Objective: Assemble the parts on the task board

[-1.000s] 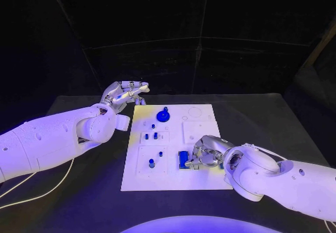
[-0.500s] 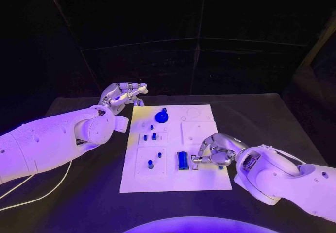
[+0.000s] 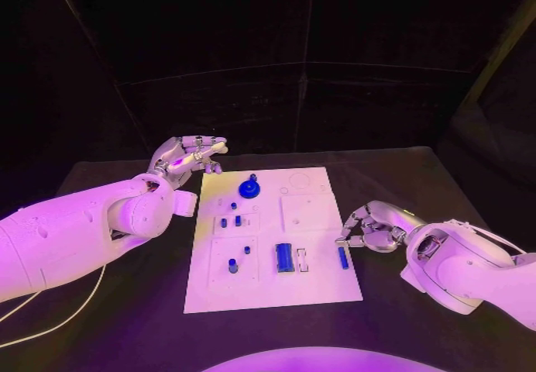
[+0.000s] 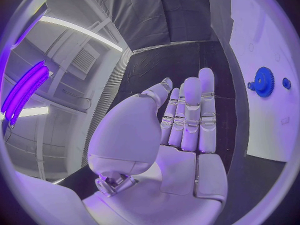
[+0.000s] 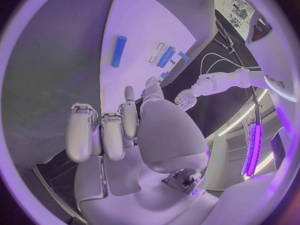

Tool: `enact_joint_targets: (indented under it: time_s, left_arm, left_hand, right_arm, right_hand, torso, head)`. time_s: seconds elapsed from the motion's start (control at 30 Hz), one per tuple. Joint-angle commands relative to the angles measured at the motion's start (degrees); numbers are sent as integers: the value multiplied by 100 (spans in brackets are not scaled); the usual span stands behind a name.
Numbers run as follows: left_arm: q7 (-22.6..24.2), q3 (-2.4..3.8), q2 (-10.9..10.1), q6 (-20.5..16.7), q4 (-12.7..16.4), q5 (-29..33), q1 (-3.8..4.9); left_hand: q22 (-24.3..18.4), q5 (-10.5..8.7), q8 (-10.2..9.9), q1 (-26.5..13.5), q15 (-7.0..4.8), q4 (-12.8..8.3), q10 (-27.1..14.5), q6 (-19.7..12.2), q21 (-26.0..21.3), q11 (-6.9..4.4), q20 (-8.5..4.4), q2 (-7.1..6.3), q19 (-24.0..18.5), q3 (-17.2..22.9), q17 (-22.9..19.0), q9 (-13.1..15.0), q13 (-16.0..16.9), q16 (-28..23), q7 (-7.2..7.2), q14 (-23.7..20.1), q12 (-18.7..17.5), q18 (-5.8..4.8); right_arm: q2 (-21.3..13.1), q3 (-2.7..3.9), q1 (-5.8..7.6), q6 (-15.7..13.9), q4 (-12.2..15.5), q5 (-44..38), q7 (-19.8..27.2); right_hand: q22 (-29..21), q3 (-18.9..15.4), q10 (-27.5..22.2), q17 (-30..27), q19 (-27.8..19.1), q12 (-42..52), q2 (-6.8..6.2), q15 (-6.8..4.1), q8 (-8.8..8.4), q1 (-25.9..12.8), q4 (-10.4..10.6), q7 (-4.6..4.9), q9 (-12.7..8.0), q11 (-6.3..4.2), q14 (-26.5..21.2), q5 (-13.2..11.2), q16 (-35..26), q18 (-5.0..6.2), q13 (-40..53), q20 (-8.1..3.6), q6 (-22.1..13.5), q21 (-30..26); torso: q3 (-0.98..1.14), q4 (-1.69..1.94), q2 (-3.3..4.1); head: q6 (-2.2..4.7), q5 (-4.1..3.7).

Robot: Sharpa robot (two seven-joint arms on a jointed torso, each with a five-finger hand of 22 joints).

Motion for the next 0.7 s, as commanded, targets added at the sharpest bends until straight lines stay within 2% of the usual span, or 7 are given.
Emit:
enact_joint_targets:
  time_s: [0.03,0.13,0.23,0.4,0.57,0.7]
  left_arm:
    - [36,-6,-4,73,27,6,7]
    - [36,-16,-8,77,34,6,6]
    - [35,-21,-8,80,37,6,6]
    - [34,-25,-9,84,41,6,6]
    - [33,-27,-17,84,38,6,6]
    - [34,-28,-22,83,34,6,6]
  left_hand:
    - [-7,25,36,25,-4,3,-44,-42,-36,1,0,13,23,-32,-9,-9,7,-28,2,-38,28,81]
    - [-7,25,36,25,-4,3,-44,-42,-36,1,0,13,23,-32,-9,-9,7,-28,2,-38,28,81]
    - [-7,25,36,25,-4,3,-44,-42,-36,1,0,13,23,-32,-9,-9,7,-28,2,-38,28,81]
    - [-9,26,39,34,-4,-2,-46,-43,-38,-1,-1,14,24,-32,-10,-8,8,-28,-1,-40,32,81]
    - [-9,26,39,34,-4,-2,-46,-43,-38,-1,-1,14,24,-32,-10,-8,8,-28,-1,-40,32,81]
    - [-9,26,39,34,-4,-2,-46,-43,-38,-1,-1,14,24,-32,-10,-8,8,-28,-1,-40,32,81]
  right_arm:
    - [-15,-2,5,190,-39,-515,-302]
    - [-12,-4,0,349,-72,-720,-479]
    - [14,-6,-23,533,-92,-851,-618]
    - [56,-8,-79,731,-103,-935,-707]
    - [87,-9,-106,892,-138,-963,-754]
    - [139,-10,-134,984,-152,-971,-752]
  right_hand:
    - [71,-41,26,837,-4,7,9,38,-30,31,-1,-19,-2,12,470,66,-4,-87,-1094,31,123,5]
    - [69,-112,31,836,-6,4,-27,30,-67,-42,44,-33,2,1,470,62,-6,-86,-1092,26,202,2]
    - [67,-167,30,830,-7,-9,-50,25,-98,-110,90,-40,9,-4,468,32,-11,-86,-1097,20,245,0]
    - [59,-210,31,825,-11,-14,-71,21,-129,-160,128,-44,14,-7,467,7,-15,-84,-1097,17,266,-5]
    - [53,-227,25,816,-14,-33,-80,20,-146,-182,145,-45,16,-7,465,2,-21,-83,-1109,15,269,-10]
    - [47,-234,19,805,-16,-49,-84,20,-152,-189,151,-45,17,-7,463,0,-27,-82,-1119,15,271,-13]
  torso:
    - [3,0,6]
    - [-5,-1,-1]
    - [-8,15,2]
    - [-4,27,7]
    - [-11,15,-1]
    - [-5,12,2]
  head:
    - [-12,-50]
    - [-18,-65]
    - [-26,-83]
    - [-32,-83]
    - [-41,-74]
    - [-45,-70]
